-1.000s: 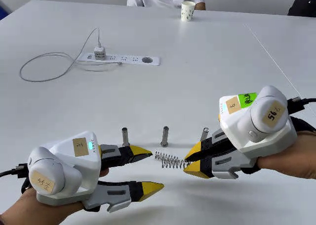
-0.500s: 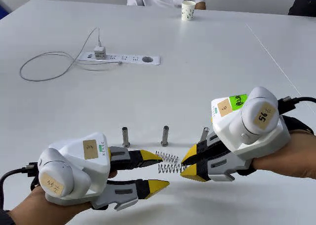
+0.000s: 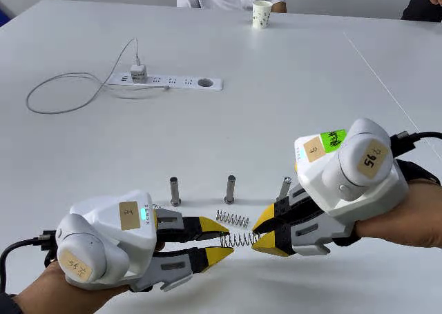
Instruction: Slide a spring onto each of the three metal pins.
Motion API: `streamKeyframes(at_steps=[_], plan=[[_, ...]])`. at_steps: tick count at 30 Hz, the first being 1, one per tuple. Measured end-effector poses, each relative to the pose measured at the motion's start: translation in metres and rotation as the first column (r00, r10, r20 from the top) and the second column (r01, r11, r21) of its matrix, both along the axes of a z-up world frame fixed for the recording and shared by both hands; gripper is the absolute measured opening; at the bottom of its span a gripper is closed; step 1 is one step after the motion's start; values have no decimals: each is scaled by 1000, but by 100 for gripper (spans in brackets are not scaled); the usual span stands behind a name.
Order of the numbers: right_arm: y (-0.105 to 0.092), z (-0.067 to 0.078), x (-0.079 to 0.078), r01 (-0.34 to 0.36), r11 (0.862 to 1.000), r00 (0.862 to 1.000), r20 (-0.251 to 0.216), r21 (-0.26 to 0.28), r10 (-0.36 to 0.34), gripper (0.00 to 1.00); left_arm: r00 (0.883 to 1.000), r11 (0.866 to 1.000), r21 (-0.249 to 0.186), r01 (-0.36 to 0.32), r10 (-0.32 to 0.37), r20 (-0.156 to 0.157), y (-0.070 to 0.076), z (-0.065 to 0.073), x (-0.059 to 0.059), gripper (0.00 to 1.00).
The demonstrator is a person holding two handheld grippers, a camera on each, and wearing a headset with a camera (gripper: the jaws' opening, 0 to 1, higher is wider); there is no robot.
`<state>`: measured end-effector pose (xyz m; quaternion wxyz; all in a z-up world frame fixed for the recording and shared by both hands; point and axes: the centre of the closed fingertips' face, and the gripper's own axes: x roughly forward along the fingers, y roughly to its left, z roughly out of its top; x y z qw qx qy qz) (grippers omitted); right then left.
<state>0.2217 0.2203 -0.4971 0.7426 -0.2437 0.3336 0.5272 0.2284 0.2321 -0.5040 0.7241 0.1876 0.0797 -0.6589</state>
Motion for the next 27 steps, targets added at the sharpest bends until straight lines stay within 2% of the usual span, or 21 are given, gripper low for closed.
streamKeyframes(at_steps=[18,27], plan=[[16,23,2,-19,999,999,52,42,16,11,1000,1000,-2,1,-1,-7,-2,-1,-1,11],[23,28,4,-27,998,997,69,48,23,11,1000,1000,-12,-10,10,-13,-2,1,0,11]])
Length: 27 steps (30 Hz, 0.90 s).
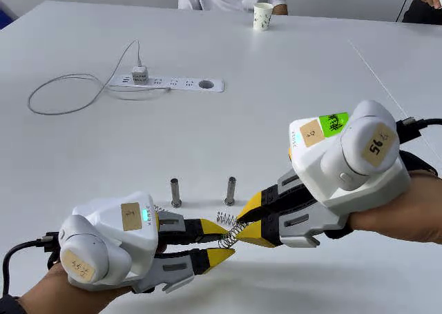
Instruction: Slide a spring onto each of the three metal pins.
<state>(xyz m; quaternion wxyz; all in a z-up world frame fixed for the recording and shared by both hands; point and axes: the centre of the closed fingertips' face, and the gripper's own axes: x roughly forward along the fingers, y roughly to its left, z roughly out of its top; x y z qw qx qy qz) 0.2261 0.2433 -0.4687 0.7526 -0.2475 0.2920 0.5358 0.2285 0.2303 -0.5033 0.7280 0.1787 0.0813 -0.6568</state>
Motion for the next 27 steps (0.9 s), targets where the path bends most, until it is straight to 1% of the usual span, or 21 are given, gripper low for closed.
streamKeyframes(at_steps=[13,21,27], plan=[[1,3,2,9,1000,1000,15,10,-10,11,1000,1000,-17,-12,12,-18,-2,2,1,11],[5,7,3,9,1000,1000,26,25,-10,11,1000,1000,-27,-10,9,-20,-7,4,1,11],[6,7,3,9,1000,999,31,22,-9,11,1000,1000,-26,-7,6,-24,-9,4,1,11]])
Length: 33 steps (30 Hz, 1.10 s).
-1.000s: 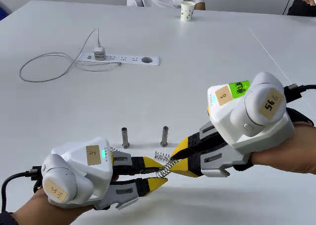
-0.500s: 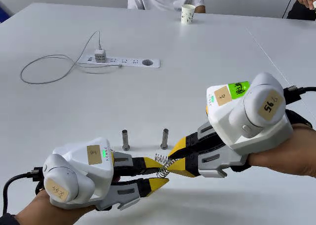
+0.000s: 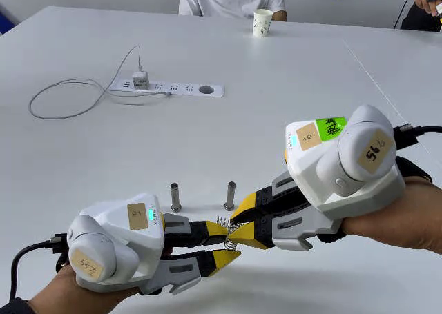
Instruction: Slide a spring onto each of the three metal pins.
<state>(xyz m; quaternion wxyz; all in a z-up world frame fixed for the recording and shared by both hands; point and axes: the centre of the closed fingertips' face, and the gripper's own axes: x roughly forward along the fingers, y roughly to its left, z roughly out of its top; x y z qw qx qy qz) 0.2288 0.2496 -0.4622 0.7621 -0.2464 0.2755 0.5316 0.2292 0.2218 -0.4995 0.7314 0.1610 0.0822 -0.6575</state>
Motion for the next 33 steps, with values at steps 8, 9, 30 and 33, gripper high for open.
streamKeyframes(at_steps=[8,9,30,33], plan=[[0,0,-1,3,1000,1000,3,1,-3,11,1000,1000,-7,5,-5,-11,-1,0,-2,11],[0,1,-1,4,1000,1000,3,2,-4,11,1000,1000,-9,5,-5,-14,-1,0,-2,11],[-11,3,9,36,999,999,19,-15,-36,11,998,998,-40,-55,53,-45,11,4,10,19],[-17,3,11,48,999,999,23,-19,-47,11,996,996,-40,-74,72,-50,17,4,13,21]])
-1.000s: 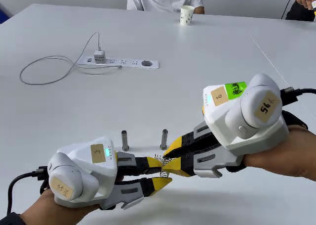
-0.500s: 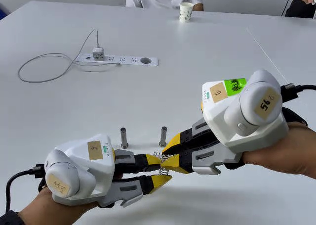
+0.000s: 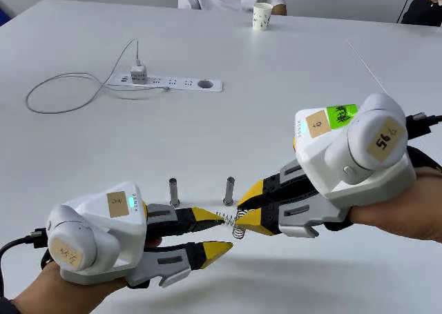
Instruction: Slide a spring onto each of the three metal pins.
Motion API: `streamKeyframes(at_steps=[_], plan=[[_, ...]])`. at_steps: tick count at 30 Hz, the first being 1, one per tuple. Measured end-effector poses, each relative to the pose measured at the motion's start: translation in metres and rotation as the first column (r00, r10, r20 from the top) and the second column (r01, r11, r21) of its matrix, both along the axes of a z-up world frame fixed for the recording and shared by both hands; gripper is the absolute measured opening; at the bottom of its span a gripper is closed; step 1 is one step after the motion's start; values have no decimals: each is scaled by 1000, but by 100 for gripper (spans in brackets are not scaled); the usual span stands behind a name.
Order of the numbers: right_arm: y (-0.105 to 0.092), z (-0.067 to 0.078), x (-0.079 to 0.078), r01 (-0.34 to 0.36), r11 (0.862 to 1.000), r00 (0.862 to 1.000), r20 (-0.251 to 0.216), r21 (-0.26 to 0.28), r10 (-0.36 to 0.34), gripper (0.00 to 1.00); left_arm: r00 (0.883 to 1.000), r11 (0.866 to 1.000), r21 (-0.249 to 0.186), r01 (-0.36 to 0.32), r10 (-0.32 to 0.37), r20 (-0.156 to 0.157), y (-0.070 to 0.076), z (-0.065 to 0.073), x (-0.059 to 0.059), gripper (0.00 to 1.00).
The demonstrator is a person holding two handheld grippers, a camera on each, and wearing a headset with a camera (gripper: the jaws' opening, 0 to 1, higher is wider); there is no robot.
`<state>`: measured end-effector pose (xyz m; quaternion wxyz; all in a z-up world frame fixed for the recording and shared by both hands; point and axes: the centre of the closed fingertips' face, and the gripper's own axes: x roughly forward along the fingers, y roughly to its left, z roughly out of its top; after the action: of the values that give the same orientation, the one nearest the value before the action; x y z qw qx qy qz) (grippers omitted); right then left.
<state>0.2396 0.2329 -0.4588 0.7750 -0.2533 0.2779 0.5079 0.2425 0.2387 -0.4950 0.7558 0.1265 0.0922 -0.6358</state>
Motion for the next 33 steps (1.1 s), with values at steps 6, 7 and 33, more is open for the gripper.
streamKeyframes(at_steps=[6,7,33], plan=[[-15,5,7,38,999,999,13,1,-38,11,998,998,-9,-58,58,-14,16,3,8,25],[-17,6,7,43,999,999,15,1,-43,11,998,998,-12,-67,67,-19,18,3,9,26],[-85,36,54,230,973,968,107,-12,-228,11,968,970,-6,-243,243,-59,66,1,26,43]])
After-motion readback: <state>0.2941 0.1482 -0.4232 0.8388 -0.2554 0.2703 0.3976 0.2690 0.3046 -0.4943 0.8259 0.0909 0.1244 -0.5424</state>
